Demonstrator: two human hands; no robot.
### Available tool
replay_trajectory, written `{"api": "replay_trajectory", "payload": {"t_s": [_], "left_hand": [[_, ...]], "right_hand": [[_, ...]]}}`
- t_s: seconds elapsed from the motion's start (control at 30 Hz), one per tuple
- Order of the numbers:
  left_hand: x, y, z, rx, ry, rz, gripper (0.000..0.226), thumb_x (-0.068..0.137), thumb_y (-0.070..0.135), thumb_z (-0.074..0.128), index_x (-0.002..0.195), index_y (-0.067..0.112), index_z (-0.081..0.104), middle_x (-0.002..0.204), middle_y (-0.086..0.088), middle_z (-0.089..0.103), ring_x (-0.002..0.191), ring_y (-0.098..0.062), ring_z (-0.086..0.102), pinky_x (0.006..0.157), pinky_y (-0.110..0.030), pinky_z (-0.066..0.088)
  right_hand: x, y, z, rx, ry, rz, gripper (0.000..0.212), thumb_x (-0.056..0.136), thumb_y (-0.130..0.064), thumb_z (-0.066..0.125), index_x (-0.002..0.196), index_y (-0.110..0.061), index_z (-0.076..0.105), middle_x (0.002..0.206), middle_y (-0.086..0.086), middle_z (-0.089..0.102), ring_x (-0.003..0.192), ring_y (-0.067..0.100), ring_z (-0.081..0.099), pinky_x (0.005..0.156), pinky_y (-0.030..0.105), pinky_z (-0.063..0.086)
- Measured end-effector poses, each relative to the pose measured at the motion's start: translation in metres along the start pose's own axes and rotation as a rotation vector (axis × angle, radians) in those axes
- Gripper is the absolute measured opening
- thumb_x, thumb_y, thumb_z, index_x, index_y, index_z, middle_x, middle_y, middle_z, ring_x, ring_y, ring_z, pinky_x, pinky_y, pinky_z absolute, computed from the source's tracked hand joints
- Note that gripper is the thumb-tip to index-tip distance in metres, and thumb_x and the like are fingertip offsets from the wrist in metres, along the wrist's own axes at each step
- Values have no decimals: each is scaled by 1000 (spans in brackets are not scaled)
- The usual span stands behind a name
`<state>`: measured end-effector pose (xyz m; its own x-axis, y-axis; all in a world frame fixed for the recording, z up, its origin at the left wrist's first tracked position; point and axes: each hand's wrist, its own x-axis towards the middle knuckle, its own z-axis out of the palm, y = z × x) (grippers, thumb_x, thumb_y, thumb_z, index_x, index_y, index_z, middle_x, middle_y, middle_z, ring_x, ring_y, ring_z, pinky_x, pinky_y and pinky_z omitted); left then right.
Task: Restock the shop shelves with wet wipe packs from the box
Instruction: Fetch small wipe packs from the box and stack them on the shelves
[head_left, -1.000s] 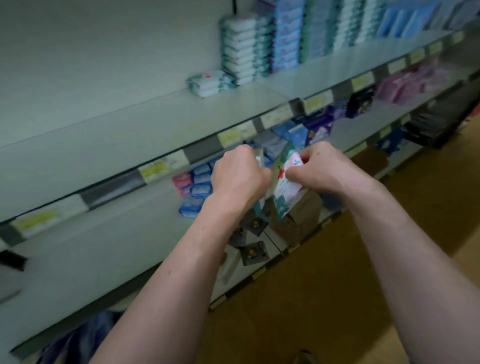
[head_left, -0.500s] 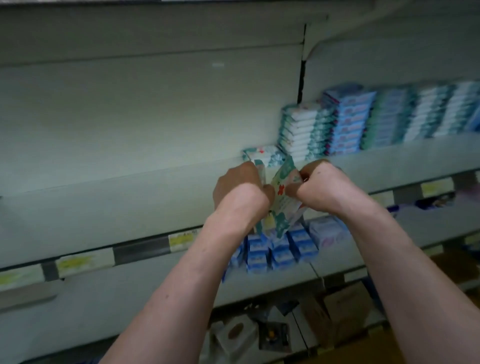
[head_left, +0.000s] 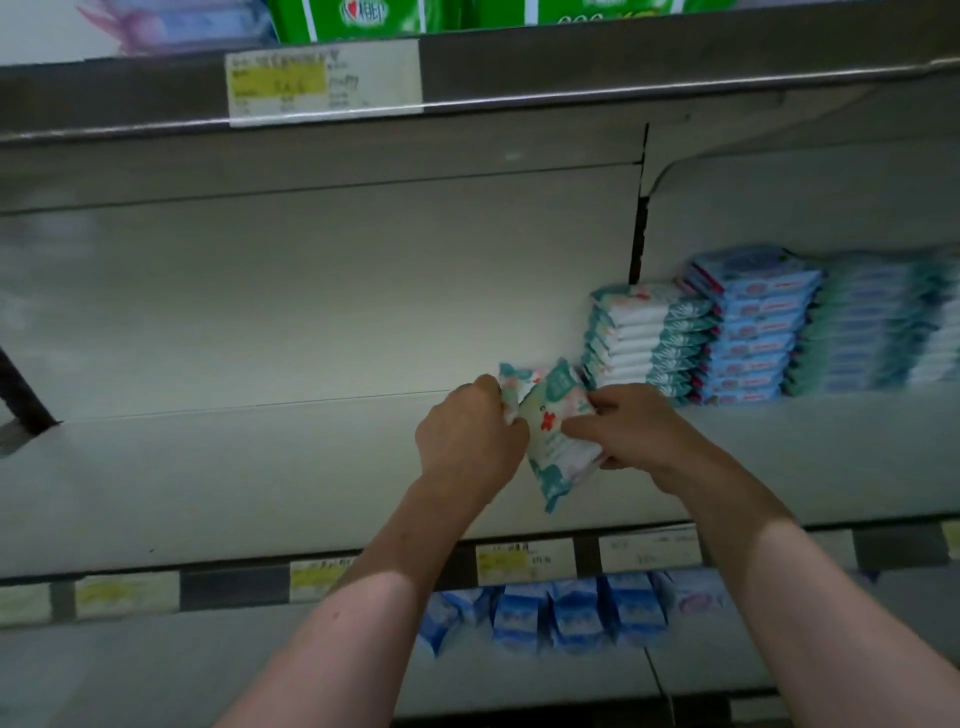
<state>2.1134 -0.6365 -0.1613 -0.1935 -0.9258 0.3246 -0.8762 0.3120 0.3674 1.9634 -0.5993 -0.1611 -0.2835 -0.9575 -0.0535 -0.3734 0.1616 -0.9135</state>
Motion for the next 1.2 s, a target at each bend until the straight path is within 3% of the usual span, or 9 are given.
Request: {"api": "replay_trajectory", "payload": {"t_s": [0.13, 0.33, 0.5, 0.67, 0.77, 0.83, 0.9, 1.07, 1.2], "left_hand": [[21, -9, 5, -91, 33, -71, 24, 92, 36, 53, 99, 14, 62, 97, -4, 62, 89, -23, 62, 69, -28, 44], [61, -30, 8, -133, -121, -147, 11, 87, 25, 57, 95, 17, 56, 94, -4, 60, 89, -25, 59, 76, -29, 46], [89, -42, 14, 102, -178, -31, 19, 90, 23, 51, 108, 20, 56, 103, -3, 63, 93, -24, 58, 76, -28, 45], [110, -47, 20, 184, -210, 17, 22, 90, 23, 49, 112, 22, 55, 107, -2, 62, 97, -24, 59, 80, -31, 46], [120, -50, 24, 171, -210, 14, 23, 90, 22, 48, 112, 22, 55, 107, -3, 62, 97, -25, 59, 81, -31, 46], [124, -52, 26, 161, -204, 7, 24, 90, 21, 48, 113, 23, 55, 107, -3, 62, 97, -25, 59, 80, -30, 46], [129, -51, 28, 149, -203, 7, 24, 89, 20, 49, 113, 24, 55, 107, -3, 62, 94, -24, 57, 76, -28, 43], [136, -43, 35, 121, -240, 39, 29, 89, 17, 48, 116, 23, 54, 111, -4, 61, 99, -26, 57, 78, -29, 42], [140, -38, 43, 112, -260, 68, 33, 90, 16, 47, 122, 24, 54, 119, -3, 60, 105, -25, 57, 81, -29, 42]], "right_hand": [[20, 8, -3, 298, -144, 158, 6, 92, -12, 61, 94, -17, 65, 89, 5, 70, 75, 17, 67, 57, 27, 58], [57, 20, -9, 380, -255, 239, 22, 93, -1, 50, 106, -14, 63, 100, 13, 70, 83, 24, 68, 59, 33, 58], [97, 4, -11, 312, -84, 137, 24, 86, -1, 65, 109, -8, 62, 90, 10, 68, 75, 19, 66, 57, 27, 58], [138, -9, -2, 58, -26, 64, 13, 89, -1, 62, 101, -1, 63, 88, 14, 63, 84, 25, 61, 78, 39, 54], [165, -11, 8, -215, 19, 44, 27, 89, 0, 53, 111, 9, 65, 101, 21, 68, 86, 29, 65, 74, 37, 55], [179, -12, 13, -434, 50, 27, 31, 90, -2, 48, 115, 2, 65, 112, 17, 67, 96, 28, 65, 70, 29, 53], [190, -14, 17, -577, 70, -13, 32, 91, -2, 46, 118, -3, 64, 119, 13, 65, 104, 27, 62, 81, 28, 51], [198, -10, 25, -887, 109, -159, 26, 90, -2, 51, 113, -4, 63, 115, 13, 65, 103, 27, 62, 87, 30, 51], [188, -6, 20, -898, -72, -289, 29, 87, -26, 62, 115, -17, 65, 117, 3, 63, 103, 22, 59, 86, 29, 50]]}}
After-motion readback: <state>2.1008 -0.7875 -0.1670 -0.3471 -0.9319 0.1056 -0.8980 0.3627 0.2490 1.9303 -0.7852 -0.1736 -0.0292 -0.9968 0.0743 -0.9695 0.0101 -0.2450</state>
